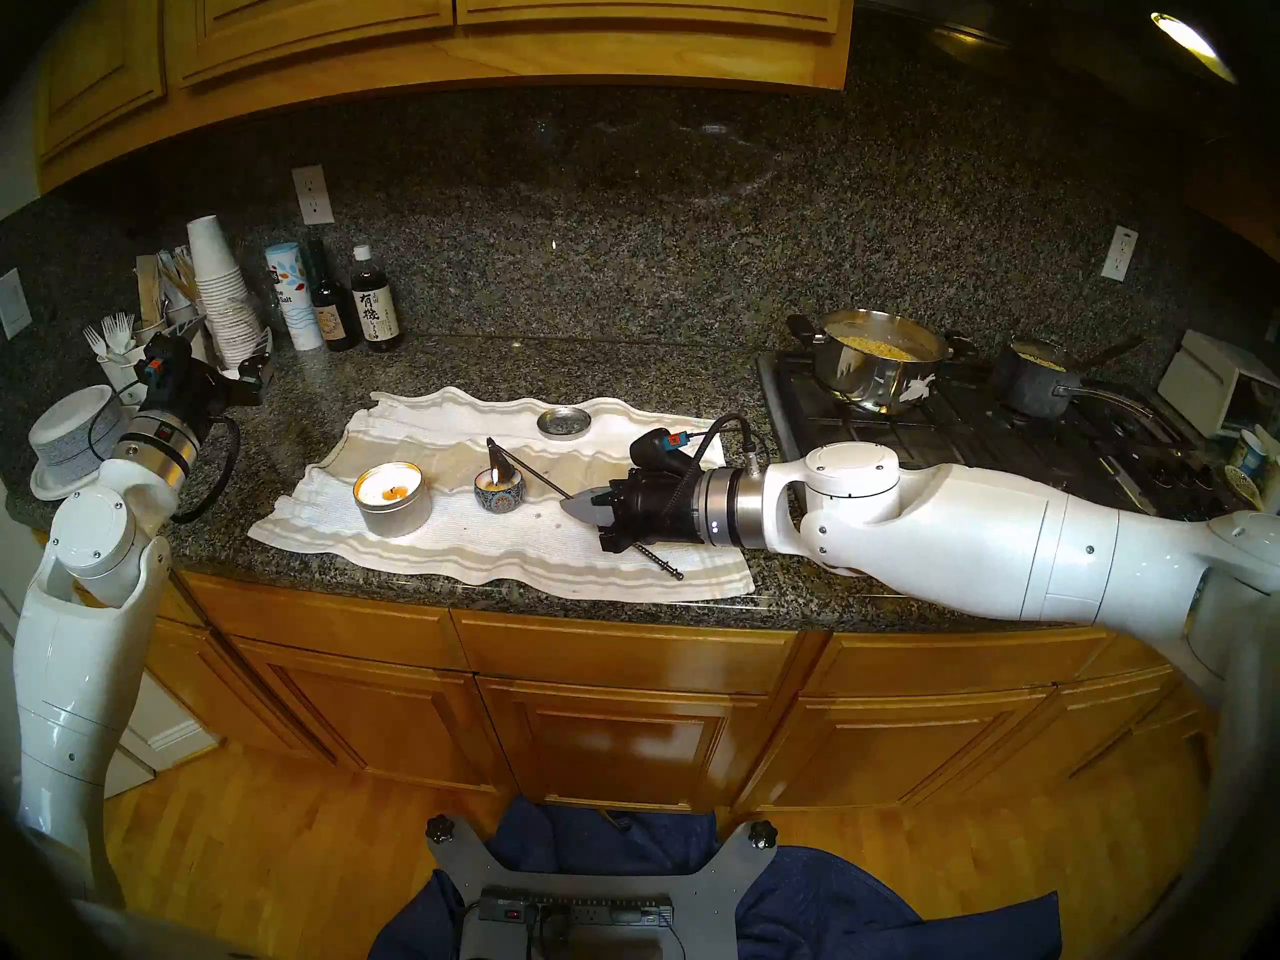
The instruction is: Put out candle flame
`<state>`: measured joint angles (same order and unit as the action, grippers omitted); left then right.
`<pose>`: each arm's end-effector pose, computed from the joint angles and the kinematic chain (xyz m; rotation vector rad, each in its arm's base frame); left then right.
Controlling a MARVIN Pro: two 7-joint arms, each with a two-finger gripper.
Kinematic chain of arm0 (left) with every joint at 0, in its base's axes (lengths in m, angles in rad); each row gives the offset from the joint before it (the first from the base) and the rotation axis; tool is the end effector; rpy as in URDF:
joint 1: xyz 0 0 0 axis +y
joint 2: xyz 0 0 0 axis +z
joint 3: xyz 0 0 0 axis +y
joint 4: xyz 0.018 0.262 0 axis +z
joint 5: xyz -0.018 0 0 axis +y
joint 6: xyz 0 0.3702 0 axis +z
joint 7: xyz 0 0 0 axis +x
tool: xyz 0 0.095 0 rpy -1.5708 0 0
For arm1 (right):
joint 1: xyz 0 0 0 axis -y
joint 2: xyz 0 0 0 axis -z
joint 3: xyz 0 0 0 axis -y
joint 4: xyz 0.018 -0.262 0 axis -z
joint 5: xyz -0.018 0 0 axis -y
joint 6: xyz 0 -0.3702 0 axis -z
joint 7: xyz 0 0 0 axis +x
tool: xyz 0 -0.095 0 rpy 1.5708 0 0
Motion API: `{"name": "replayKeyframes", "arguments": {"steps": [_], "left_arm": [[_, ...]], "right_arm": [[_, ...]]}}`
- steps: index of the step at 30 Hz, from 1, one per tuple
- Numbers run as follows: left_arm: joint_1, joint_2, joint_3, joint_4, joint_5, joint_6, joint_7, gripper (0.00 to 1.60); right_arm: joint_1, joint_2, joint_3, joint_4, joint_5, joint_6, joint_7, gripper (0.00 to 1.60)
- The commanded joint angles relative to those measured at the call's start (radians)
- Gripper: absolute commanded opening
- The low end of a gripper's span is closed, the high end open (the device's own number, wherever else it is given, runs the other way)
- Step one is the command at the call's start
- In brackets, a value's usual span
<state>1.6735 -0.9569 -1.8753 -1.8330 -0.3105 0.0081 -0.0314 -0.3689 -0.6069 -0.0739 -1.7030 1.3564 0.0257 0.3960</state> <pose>0.4436 0.2046 -0.0958 -1.7149 0.2414 -2.2249 0.4402 0.1151 -0.2180 -1.8058 -1.0036 -1.1419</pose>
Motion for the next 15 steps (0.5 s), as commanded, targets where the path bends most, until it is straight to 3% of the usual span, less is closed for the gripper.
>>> {"name": "replayKeyframes", "arguments": {"steps": [1, 15], "left_arm": [[-0.023, 0.012, -0.013, -0.025, 0.002, -0.018, 0.000, 1.60], [-0.022, 0.015, -0.011, -0.025, 0.000, -0.018, 0.003, 1.60]], "right_arm": [[0.017, 0.006, 0.025, -0.020, 0.005, -0.028, 0.012, 0.00], [0.025, 0.072, 0.033, -0.077, 0.009, -0.055, 0.018, 0.00]]}}
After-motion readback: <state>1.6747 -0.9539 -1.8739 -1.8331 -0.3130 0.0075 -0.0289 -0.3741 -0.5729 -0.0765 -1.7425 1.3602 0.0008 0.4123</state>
